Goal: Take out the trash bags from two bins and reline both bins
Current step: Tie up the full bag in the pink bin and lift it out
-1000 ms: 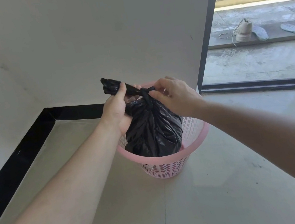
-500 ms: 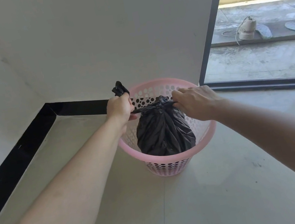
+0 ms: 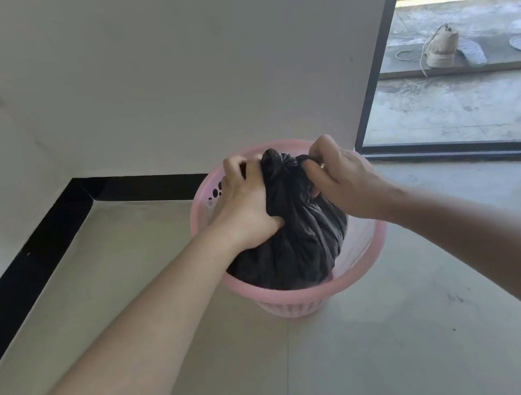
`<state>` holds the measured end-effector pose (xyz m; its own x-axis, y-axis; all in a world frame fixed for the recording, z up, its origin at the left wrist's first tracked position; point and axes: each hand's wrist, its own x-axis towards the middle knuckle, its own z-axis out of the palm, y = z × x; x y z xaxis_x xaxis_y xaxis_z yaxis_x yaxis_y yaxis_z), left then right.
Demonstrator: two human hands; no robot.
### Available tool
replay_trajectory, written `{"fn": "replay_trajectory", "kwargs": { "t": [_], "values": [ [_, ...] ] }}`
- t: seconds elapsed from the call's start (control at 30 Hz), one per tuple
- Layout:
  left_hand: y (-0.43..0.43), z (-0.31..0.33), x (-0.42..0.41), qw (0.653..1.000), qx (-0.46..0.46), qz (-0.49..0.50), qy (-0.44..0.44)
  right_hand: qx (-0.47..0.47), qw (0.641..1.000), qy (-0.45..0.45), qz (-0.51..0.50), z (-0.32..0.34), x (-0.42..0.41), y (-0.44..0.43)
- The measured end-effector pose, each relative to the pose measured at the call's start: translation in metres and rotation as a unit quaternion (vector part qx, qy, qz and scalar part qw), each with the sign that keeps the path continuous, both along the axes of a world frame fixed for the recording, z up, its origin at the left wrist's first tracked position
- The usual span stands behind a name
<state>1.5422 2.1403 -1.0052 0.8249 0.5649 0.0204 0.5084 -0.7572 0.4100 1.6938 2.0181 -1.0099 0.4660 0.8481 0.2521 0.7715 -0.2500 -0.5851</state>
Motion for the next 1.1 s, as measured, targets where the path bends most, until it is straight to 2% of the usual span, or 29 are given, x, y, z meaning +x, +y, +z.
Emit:
{"fn": "replay_trajectory", "kwargs": {
  "t": [0.1, 0.2, 0.27, 0.4, 0.5, 0.73, 0.83, 0.93, 1.1],
  "values": [
    [0.007, 0.000, -0.006, 0.993, 0.023, 0.012, -0.115, 0.033, 0.999, -0.010, 0.007, 0.012, -0.003, -0.003],
    [0.013, 0.008, -0.017, 0.979, -0.024, 0.046, -0.195, 0.012, 0.997, -0.065, 0.040, 0.022, -0.005, -0.013],
    [0.016, 0.018, -0.021, 0.981, -0.031, 0.032, -0.190, -0.002, 0.994, -0.089, 0.061, 0.027, -0.006, -0.017],
    [0.020, 0.062, -0.015, 0.981, -0.035, 0.030, -0.186, -0.050, 0.994, -0.054, 0.082, 0.058, -0.004, -0.013],
    [0.021, 0.110, -0.011, 0.985, -0.040, 0.021, -0.168, -0.128, 0.982, -0.110, 0.084, 0.108, 0.000, -0.009],
    [0.015, 0.275, -0.026, 0.989, -0.058, 0.024, -0.133, -0.137, 0.976, -0.156, 0.073, 0.289, 0.003, -0.008],
    [0.004, 0.356, -0.039, 0.990, -0.019, 0.040, -0.132, -0.118, 0.974, -0.180, 0.071, 0.376, -0.006, -0.015],
    [-0.003, 0.445, -0.054, 0.993, -0.006, 0.045, -0.106, -0.118, 0.970, -0.199, 0.074, 0.466, -0.019, -0.026],
    [-0.016, 0.613, -0.092, 0.994, -0.054, 0.029, -0.092, -0.126, 0.962, -0.227, 0.088, 0.632, -0.053, -0.045]
  ]
}}
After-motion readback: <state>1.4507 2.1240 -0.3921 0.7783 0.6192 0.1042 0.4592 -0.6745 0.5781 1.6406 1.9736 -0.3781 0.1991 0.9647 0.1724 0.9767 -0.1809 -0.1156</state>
